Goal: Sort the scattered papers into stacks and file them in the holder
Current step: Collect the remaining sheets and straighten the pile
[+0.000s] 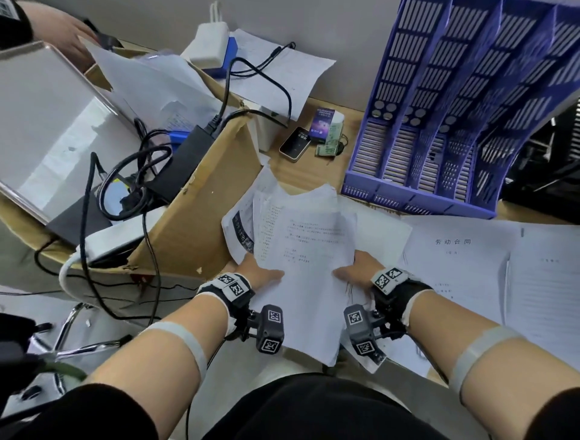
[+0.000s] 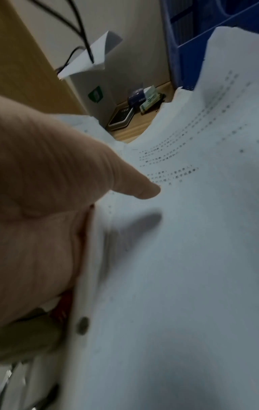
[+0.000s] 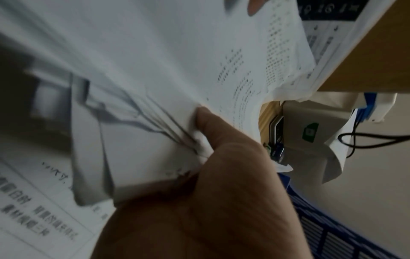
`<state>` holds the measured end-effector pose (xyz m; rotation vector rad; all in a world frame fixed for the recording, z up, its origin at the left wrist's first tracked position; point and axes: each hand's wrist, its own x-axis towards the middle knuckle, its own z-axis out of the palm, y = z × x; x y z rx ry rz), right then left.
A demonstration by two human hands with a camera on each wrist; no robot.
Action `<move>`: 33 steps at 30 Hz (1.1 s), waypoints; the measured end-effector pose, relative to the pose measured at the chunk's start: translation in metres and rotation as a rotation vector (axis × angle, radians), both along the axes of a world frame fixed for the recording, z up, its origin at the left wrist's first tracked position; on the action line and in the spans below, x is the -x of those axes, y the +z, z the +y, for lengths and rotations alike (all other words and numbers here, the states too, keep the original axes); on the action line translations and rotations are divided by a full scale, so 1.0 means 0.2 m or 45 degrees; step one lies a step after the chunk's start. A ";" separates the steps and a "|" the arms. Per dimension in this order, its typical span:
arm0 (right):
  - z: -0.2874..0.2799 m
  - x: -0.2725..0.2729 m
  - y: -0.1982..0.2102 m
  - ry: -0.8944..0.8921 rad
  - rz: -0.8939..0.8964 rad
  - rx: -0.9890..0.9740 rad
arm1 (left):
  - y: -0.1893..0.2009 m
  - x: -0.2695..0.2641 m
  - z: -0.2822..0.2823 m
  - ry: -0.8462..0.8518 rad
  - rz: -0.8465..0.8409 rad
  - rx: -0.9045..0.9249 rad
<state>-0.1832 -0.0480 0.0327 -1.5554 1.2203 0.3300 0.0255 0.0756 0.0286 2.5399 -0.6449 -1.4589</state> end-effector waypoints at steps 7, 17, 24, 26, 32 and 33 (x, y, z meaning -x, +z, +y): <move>-0.01 0.09 0.04 -0.208 -0.074 0.064 | 0.01 0.01 -0.01 0.156 0.150 0.286; -0.23 0.16 0.54 -0.616 -0.765 0.803 | 0.47 0.12 -0.38 0.464 0.319 1.266; -0.23 0.36 0.67 -0.648 -0.899 0.995 | 0.49 0.21 -0.48 0.444 0.448 1.361; -0.18 0.37 0.61 -0.664 -0.846 0.955 | 0.44 0.27 -0.47 0.349 0.409 1.267; -0.12 0.43 0.55 -0.821 -0.870 0.799 | 0.42 0.35 -0.52 0.221 0.453 1.323; -0.12 0.45 0.54 -0.850 -0.878 0.767 | 0.42 0.35 -0.52 0.188 0.447 1.308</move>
